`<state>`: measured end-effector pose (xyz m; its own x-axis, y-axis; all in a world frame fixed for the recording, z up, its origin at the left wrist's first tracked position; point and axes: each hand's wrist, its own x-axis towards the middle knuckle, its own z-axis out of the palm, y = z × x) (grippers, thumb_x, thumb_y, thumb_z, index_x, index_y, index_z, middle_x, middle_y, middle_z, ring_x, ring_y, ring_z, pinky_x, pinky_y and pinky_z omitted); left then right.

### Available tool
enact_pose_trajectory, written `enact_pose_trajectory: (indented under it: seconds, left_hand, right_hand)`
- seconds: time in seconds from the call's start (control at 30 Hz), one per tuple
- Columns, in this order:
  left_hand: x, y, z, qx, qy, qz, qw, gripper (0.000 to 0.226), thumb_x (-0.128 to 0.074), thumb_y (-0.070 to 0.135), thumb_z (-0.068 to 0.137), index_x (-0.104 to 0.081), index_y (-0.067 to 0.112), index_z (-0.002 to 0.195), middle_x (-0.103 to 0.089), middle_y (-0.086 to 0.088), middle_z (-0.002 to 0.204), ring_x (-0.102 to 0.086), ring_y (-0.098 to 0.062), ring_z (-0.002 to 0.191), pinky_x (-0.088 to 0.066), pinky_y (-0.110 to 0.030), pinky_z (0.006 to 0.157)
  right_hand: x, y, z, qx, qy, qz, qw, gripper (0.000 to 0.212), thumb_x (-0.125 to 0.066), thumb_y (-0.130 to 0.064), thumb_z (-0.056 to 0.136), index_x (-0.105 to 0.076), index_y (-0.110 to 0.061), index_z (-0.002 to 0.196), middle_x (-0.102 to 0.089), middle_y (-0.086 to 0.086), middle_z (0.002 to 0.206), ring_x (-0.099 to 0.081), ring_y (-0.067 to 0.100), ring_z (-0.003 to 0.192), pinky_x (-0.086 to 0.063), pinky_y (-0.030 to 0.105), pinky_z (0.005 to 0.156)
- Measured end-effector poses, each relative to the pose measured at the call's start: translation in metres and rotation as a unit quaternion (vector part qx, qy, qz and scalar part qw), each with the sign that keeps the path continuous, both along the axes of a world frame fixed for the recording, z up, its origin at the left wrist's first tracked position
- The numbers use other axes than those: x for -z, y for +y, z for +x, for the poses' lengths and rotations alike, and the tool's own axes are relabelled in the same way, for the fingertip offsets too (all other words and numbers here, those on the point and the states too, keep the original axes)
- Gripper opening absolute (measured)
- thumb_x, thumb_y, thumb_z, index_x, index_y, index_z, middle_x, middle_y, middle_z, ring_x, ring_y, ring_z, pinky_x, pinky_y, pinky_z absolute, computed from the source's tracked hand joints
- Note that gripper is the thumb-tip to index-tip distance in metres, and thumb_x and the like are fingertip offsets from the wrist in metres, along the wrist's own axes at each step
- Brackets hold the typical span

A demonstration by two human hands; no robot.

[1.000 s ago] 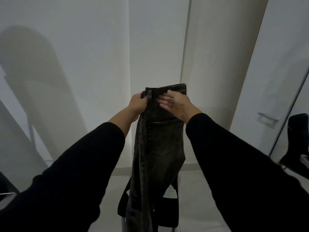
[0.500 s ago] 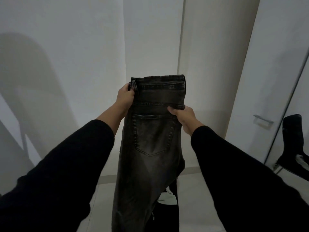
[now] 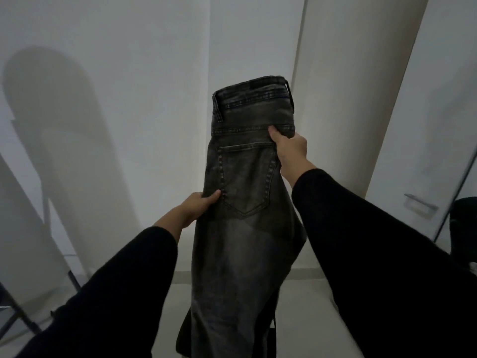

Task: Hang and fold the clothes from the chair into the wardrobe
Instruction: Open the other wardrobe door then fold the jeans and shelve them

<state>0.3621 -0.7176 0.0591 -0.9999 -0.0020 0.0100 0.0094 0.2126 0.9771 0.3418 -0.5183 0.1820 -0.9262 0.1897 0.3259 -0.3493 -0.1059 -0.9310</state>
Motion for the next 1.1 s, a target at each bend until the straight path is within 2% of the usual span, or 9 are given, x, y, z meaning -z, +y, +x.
enact_pose_trajectory:
  seconds: [0.07,0.2,0.3,0.37,0.5,0.7,0.8,0.97,1.1]
  left_hand:
    - [0.001,0.005,-0.003,-0.038,0.011,-0.009,0.999,0.061,-0.052,0.049,0.091,-0.053,0.002,0.129,-0.059,-0.014,0.127,-0.057,-0.029,0.113,-0.044,-0.040,0.103]
    - [-0.010,0.021,-0.005,-0.119,0.046,0.079,0.989,0.053,-0.047,0.039,0.097,-0.053,-0.003,0.128,-0.060,-0.017,0.123,-0.058,-0.029,0.105,-0.045,-0.031,0.088]
    - [-0.036,0.036,-0.010,-0.141,0.068,0.116,0.981,0.041,-0.049,0.035,0.096,-0.059,0.003,0.120,-0.062,-0.014,0.109,-0.058,-0.025,0.095,-0.043,-0.029,0.081]
    - [-0.052,0.052,-0.015,-0.142,0.069,0.130,0.979,0.040,-0.051,0.040,0.091,-0.060,0.006,0.110,-0.063,-0.012,0.110,-0.059,-0.027,0.097,-0.047,-0.032,0.084]
    - [-0.066,0.071,-0.024,-0.203,0.066,0.191,0.958,0.054,-0.045,0.036,0.097,-0.040,0.001,0.137,-0.048,-0.014,0.136,-0.047,-0.034,0.122,-0.040,-0.038,0.104]
    - [-0.098,0.050,-0.028,-0.270,0.095,0.263,0.921,0.051,-0.042,0.034,0.099,-0.038,0.004,0.140,-0.045,-0.015,0.140,-0.046,-0.031,0.125,-0.039,-0.038,0.108]
    - [-0.111,0.042,-0.026,-0.290,0.116,0.289,0.905,0.050,-0.042,0.035,0.099,-0.041,0.005,0.138,-0.047,-0.014,0.138,-0.047,-0.029,0.124,-0.039,-0.039,0.108]
    - [-0.125,0.044,-0.025,-0.326,0.138,0.325,0.877,0.048,-0.035,0.028,0.101,-0.034,0.004,0.143,-0.042,-0.011,0.144,-0.043,-0.027,0.130,-0.035,-0.031,0.108]
    - [-0.128,0.043,-0.023,-0.328,0.146,0.367,0.858,0.046,-0.035,0.023,0.101,-0.034,0.003,0.142,-0.045,-0.012,0.142,-0.048,-0.027,0.126,-0.039,-0.034,0.106]
  right_hand:
    - [-0.002,0.003,-0.005,0.029,-0.011,0.070,0.997,0.048,-0.069,-0.040,0.083,-0.057,-0.008,0.116,-0.063,0.009,0.111,-0.063,0.026,0.101,-0.053,0.038,0.092]
    - [0.005,0.018,-0.008,0.063,-0.066,0.281,0.955,0.093,-0.056,-0.063,0.082,-0.010,-0.020,0.151,-0.037,0.013,0.147,-0.040,0.034,0.132,-0.035,0.049,0.109]
    - [0.023,0.030,-0.007,0.088,-0.100,0.333,0.933,0.096,-0.051,-0.064,0.084,0.000,-0.021,0.152,-0.027,0.015,0.153,-0.028,0.036,0.139,-0.027,0.050,0.113]
    - [0.036,0.035,-0.005,0.067,-0.115,0.322,0.937,0.090,-0.053,-0.058,0.087,-0.007,-0.013,0.151,-0.029,0.016,0.152,-0.030,0.035,0.138,-0.029,0.044,0.113]
    - [0.062,0.050,0.001,0.064,-0.167,0.287,0.941,0.078,-0.052,-0.051,0.091,-0.024,-0.004,0.147,-0.035,0.016,0.148,-0.039,0.033,0.133,-0.036,0.039,0.105]
    - [0.094,0.060,0.007,-0.066,-0.295,0.147,0.942,0.082,-0.026,-0.076,0.085,-0.050,-0.011,0.129,-0.058,0.015,0.123,-0.056,0.035,0.106,-0.048,0.047,0.087]
    - [0.096,0.055,0.005,-0.110,-0.303,0.057,0.945,0.095,-0.017,-0.085,0.078,-0.055,-0.009,0.119,-0.065,0.018,0.107,-0.059,0.037,0.105,-0.046,0.055,0.096]
    - [0.096,0.046,0.003,-0.192,-0.290,-0.006,0.938,0.116,-0.026,-0.094,0.061,-0.035,-0.013,0.143,-0.043,0.017,0.145,-0.035,0.043,0.134,-0.021,0.061,0.111]
    - [0.101,0.043,0.005,-0.193,-0.236,0.016,0.952,0.125,-0.043,-0.091,0.049,-0.025,-0.018,0.149,-0.035,0.014,0.151,-0.033,0.039,0.136,-0.022,0.059,0.112]
